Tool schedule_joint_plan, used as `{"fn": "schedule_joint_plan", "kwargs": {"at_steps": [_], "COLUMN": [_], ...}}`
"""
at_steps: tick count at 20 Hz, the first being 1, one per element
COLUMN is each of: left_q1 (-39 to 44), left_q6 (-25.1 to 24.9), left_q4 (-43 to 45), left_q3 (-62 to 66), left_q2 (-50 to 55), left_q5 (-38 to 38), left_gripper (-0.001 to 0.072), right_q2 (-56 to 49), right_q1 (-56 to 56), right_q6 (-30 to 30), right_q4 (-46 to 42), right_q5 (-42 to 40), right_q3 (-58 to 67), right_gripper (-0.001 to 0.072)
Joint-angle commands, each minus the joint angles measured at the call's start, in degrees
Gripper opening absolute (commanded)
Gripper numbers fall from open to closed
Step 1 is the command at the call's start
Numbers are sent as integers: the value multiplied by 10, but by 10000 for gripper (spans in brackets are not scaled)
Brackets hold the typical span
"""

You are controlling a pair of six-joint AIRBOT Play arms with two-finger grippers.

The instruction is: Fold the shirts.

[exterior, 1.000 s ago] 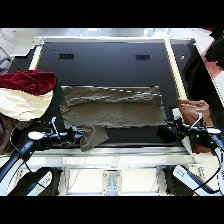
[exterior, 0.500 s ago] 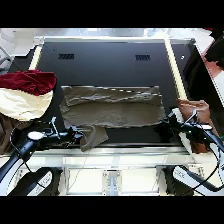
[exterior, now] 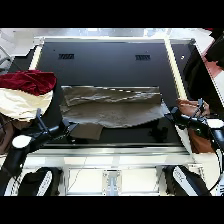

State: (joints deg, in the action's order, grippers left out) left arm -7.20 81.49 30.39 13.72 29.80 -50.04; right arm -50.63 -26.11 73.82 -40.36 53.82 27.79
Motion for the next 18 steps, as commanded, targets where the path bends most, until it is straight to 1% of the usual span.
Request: {"fn": "schedule_joint_plan", "kwargs": {"at_steps": [1,2,4,6,8,9,11,12,13,15,18], "left_q1": [-12,-13,-16,-15,-15,-15,-15,-15,-13,-3,7], "left_q6": [104,136,166,169,169,170,176,164,125,66,13], "left_q4": [93,123,157,170,204,236,323,341,339,336,338], "left_q3": [2,2,7,30,68,90,142,166,190,234,305], "left_q2": [-97,-116,-147,-155,-155,-154,-120,-88,-46,45,200], "left_q5": [-34,-36,-39,-60,-67,-65,-71,-80,-85,-81,-73], "left_gripper": [8,8,7,8,7,6,6,6,6,7,7], "right_q2": [44,60,91,120,149,161,168,166,162,155,135], "right_q1": [1,1,1,1,1,1,1,1,1,2,19], "right_q6": [31,38,47,50,54,61,62,62,62,61,61], "right_q4": [-53,-53,-53,-55,-60,-66,-80,-81,-79,-79,-80], "right_q5": [72,72,93,136,148,141,122,108,94,70,18], "right_q3": [4,4,4,4,4,4,4,4,5,16,52], "right_gripper": [15,15,15,15,15,14,14,14,14,14,14]}}
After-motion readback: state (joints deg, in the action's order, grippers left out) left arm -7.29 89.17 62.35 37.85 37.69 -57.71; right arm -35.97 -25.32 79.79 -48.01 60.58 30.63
